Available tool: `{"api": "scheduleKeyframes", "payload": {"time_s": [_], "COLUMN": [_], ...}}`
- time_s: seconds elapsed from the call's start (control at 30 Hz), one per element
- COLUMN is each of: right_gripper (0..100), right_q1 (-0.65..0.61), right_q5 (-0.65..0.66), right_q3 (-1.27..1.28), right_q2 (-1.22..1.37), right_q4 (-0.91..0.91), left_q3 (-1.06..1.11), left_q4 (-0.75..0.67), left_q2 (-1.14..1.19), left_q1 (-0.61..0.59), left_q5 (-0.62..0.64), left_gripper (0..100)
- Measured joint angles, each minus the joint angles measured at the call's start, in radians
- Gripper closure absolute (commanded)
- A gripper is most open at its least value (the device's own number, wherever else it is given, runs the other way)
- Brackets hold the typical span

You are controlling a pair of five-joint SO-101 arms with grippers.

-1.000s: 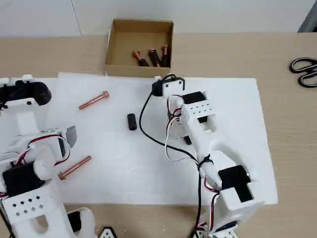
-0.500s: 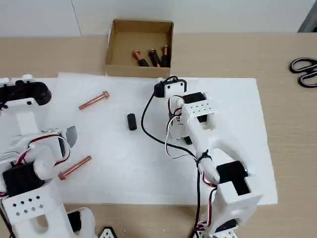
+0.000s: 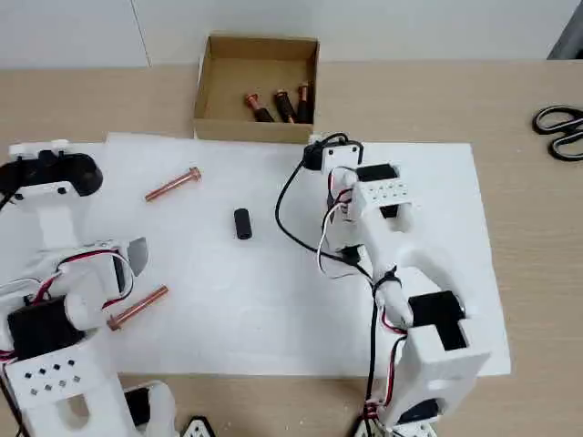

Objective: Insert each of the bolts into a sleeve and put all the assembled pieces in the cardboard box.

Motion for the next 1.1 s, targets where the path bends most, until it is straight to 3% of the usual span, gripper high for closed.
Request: {"api": "scheduleKeyframes", "payload": {"time_s": [0.17, 0.37, 0.67, 0.77, 1.1], "right_gripper": [99.5, 99.5, 99.5, 99.5, 99.4], "right_q1": [0.054, 0.054, 0.052, 0.052, 0.055], "right_q5": [0.000, 0.000, 0.000, 0.000, 0.000], "right_q3": [-0.020, -0.020, -0.020, -0.020, -0.020], "right_q2": [-0.044, -0.169, -0.206, -0.206, -0.206], "right_q4": [0.091, 0.127, 0.149, 0.153, 0.226], "left_q3": [-0.072, -0.290, -0.717, -0.859, -1.412], "left_q4": [0.002, 0.002, 0.002, -0.034, -0.112], "left_q2": [0.061, 0.396, 1.005, 1.211, 1.806], "left_q1": [0.003, 0.029, 0.172, 0.184, 0.199], "left_q5": [-0.069, -0.106, -0.511, -0.594, -0.620], "left_gripper": [74, 74, 74, 75, 75]}}
